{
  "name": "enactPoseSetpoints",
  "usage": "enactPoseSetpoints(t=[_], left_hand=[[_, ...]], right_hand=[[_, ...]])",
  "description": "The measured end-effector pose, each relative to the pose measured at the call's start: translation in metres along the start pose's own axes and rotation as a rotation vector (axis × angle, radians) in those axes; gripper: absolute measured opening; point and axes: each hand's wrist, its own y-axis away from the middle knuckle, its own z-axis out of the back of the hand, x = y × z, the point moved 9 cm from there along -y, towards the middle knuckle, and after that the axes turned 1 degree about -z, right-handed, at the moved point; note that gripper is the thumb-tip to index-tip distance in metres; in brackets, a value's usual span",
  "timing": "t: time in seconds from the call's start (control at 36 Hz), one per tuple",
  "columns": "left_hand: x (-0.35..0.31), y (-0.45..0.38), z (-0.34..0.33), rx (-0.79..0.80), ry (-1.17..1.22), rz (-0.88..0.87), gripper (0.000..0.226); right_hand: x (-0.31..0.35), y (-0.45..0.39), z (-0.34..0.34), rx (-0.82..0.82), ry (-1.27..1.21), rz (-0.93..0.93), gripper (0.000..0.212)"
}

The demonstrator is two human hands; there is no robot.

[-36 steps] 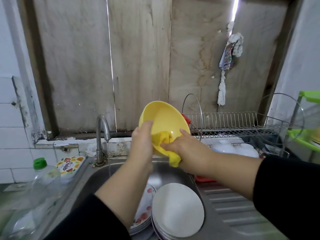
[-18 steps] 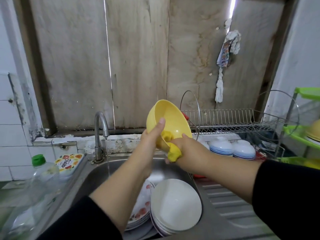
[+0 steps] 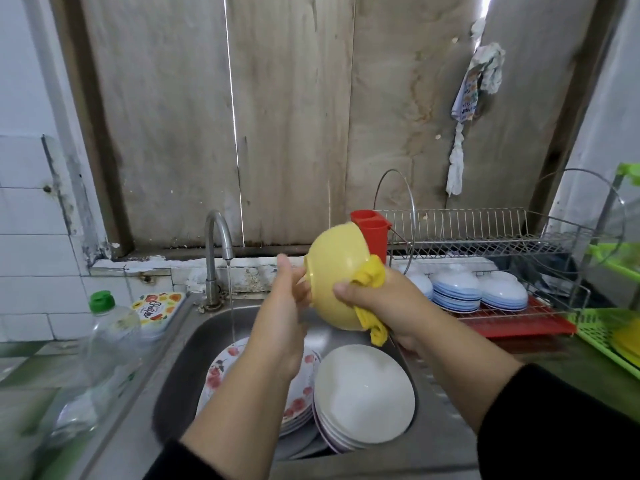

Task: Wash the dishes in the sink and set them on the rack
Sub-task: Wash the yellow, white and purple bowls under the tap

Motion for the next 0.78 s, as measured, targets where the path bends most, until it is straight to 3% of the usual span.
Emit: enactPoseSetpoints(t=[0.06,0.11,0.19,0.28,0.42,0.56,0.69,0.78], left_hand=[[0.017,-0.001,0.022,-0.136,0.078,0.079,0.048],[0.037,0.002,0.034,-0.187,0.171,0.213,0.055],[0.052,0.007,0.03,-0.128,0.406,0.331,0.051],[0.05,0.007,0.024,-0.034,0.597,0.282,0.05],[0.039,0.006,0.036,-0.067,0.637,0.188,0.051],[0.028,0.005,0.065,-0.216,0.605,0.111,0.044],[0.013,0.009,0.077,-0.287,0.531,0.0,0.034],[0.004,0.01,0.085,-0.362,0.384,-0.085,0.027]], right_hand=[[-0.014,0.001,-0.002,-0.022,-0.261,-0.071,0.049],[-0.025,0.004,-0.007,-0.039,-0.478,-0.116,0.044],[-0.038,0.005,-0.014,-0.057,-0.73,-0.124,0.042],[-0.051,0.002,-0.019,-0.094,-0.797,-0.154,0.055],[-0.076,0.002,-0.016,-0.17,-0.755,-0.284,0.05],[-0.09,0.005,-0.001,-0.251,-0.568,-0.361,0.027],[-0.062,0.002,0.02,-0.391,-0.161,-0.23,0.015],[-0.024,0.002,0.022,-0.39,0.037,-0.052,0.023]])
